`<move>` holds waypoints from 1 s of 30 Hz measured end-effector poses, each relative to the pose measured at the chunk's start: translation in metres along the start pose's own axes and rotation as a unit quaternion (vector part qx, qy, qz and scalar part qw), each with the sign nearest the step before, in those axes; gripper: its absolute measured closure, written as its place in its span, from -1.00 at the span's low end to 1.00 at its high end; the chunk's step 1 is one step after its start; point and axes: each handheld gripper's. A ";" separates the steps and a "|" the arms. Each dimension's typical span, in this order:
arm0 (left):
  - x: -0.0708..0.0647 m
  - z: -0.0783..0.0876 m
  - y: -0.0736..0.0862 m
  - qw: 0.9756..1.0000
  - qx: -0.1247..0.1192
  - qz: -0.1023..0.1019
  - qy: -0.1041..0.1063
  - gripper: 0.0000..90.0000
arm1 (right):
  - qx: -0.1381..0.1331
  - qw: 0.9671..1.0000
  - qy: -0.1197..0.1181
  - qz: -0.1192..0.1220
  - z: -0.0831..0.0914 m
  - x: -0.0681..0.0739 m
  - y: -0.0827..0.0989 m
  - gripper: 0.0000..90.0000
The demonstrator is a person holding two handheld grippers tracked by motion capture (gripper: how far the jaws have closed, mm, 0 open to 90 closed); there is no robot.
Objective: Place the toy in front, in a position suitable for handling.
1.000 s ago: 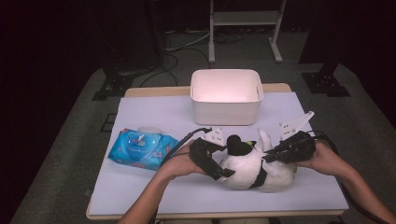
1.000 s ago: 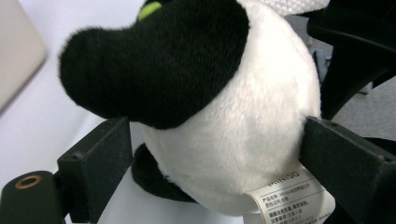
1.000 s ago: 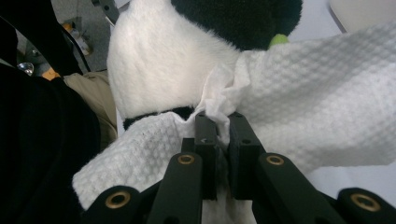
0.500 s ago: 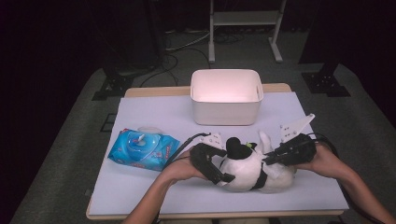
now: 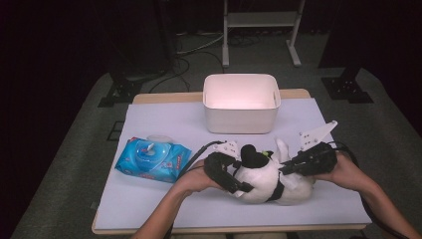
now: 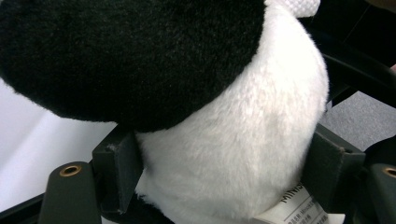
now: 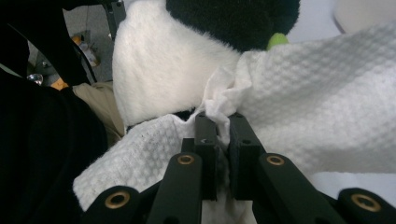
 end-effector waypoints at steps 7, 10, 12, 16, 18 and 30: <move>-0.003 0.030 -0.011 1.000 -0.007 -0.007 -0.023 -0.44 | -0.030 1.000 -0.005 -0.001 -0.002 -0.005 -0.011 0.85; -0.005 0.045 -0.017 0.999 -0.009 -0.013 -0.034 -0.43 | -0.039 0.999 -0.011 0.002 -0.005 -0.006 -0.019 0.85; -0.007 0.055 -0.021 0.999 -0.009 -0.015 -0.041 -0.42 | -0.045 0.999 -0.017 0.006 -0.006 -0.007 -0.025 0.85; -0.011 0.063 -0.026 0.999 0.003 -0.022 -0.048 -0.42 | -0.053 0.998 -0.024 0.017 -0.004 -0.004 -0.038 0.85; -0.012 0.063 -0.028 0.998 0.008 -0.025 -0.051 -0.42 | -0.059 0.998 -0.025 0.026 -0.001 -0.002 -0.047 0.85; -0.019 0.047 -0.048 0.997 0.031 -0.046 -0.053 -0.43 | -0.062 0.996 -0.020 0.064 0.007 0.006 -0.088 0.85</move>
Point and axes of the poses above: each handheld gripper's, and its own axes: z roughly backward along the jaws, y roughly out of its underside, x roughly to its left, and after that the axes turned 1 degree about z, right-handed
